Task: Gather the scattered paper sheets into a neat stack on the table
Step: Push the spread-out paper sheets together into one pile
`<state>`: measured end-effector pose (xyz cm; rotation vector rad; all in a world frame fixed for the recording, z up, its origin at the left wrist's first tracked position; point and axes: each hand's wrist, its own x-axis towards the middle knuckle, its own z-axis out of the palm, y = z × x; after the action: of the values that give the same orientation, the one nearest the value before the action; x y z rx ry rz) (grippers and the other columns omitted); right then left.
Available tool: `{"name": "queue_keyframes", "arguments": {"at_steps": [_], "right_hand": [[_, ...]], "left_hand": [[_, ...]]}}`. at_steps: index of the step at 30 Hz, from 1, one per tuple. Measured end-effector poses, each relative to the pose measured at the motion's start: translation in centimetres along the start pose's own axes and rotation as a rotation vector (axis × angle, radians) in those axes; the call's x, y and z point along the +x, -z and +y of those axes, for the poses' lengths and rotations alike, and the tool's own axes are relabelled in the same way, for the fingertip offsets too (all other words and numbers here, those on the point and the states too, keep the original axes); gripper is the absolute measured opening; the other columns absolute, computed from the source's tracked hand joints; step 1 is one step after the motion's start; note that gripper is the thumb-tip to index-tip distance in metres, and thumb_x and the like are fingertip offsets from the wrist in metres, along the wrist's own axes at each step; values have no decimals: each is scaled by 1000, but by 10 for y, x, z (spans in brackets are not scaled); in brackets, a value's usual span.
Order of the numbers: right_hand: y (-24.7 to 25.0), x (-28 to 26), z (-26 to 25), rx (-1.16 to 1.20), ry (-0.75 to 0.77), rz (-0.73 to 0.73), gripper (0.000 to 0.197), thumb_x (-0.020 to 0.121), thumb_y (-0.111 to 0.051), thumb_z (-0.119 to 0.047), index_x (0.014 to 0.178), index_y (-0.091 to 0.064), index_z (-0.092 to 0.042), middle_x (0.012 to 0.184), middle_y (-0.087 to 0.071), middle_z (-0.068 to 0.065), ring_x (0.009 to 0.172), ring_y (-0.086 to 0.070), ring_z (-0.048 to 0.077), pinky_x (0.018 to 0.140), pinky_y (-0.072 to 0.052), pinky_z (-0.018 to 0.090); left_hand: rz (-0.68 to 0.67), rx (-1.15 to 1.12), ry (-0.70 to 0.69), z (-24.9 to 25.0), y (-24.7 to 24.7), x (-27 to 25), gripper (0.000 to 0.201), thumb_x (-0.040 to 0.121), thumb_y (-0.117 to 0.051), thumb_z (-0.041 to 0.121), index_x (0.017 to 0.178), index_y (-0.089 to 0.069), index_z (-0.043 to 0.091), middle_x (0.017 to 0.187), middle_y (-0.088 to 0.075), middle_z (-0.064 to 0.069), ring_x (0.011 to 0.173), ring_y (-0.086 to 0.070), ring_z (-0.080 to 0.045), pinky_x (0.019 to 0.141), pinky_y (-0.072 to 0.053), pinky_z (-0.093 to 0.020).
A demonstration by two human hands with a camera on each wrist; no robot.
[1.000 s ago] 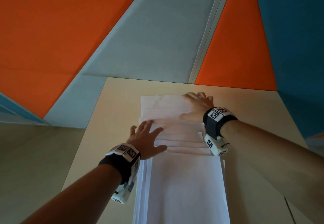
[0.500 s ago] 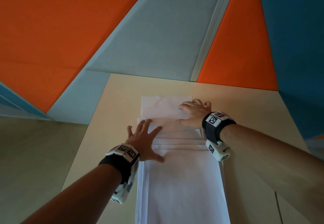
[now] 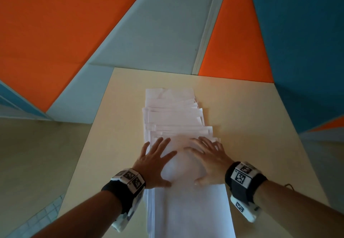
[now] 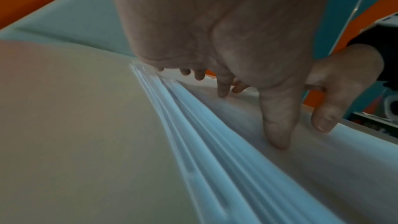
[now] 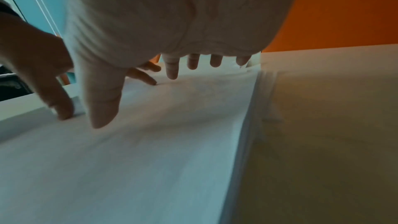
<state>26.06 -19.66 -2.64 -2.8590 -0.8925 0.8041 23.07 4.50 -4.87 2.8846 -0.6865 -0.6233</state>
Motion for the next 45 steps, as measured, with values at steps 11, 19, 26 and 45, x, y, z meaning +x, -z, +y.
{"name": "queue_keyframes", "arguments": {"at_steps": [11,19,26,45], "right_hand": [[-53,-93,-53,11,-83,-83,118,50,-79,-64,142,-6,-51,161,11,-6,149,8,29,106,-15,60],[-61,-97,-51,-34,-78,-53,123,48,-84,-49,145,-8,-50,163,8,-4,148,4,31,108,-28,50],[-54,-80,-40,36,-44,74,103,49,-77,-54,138,-27,-42,159,-14,-5,143,-11,28,104,-44,45],[-40,-50,-21,101,-12,184,73,61,-68,-45,130,-48,-34,147,-35,-16,137,-28,15,97,-49,31]], "left_hand": [[-110,-11,-117,66,-38,-88,109,66,-58,74,150,2,37,156,29,-2,144,26,-26,112,14,-56],[-134,45,-52,68,-44,-97,107,71,-63,58,150,4,31,159,24,-6,147,18,-27,114,-1,-62],[-70,-2,1,64,-41,-94,98,75,-60,55,151,-5,30,161,16,-7,149,10,-27,120,-10,-49],[108,-27,101,43,-32,-67,83,36,-83,48,113,-65,23,123,-65,-10,106,-67,-28,64,-61,-33]]}}
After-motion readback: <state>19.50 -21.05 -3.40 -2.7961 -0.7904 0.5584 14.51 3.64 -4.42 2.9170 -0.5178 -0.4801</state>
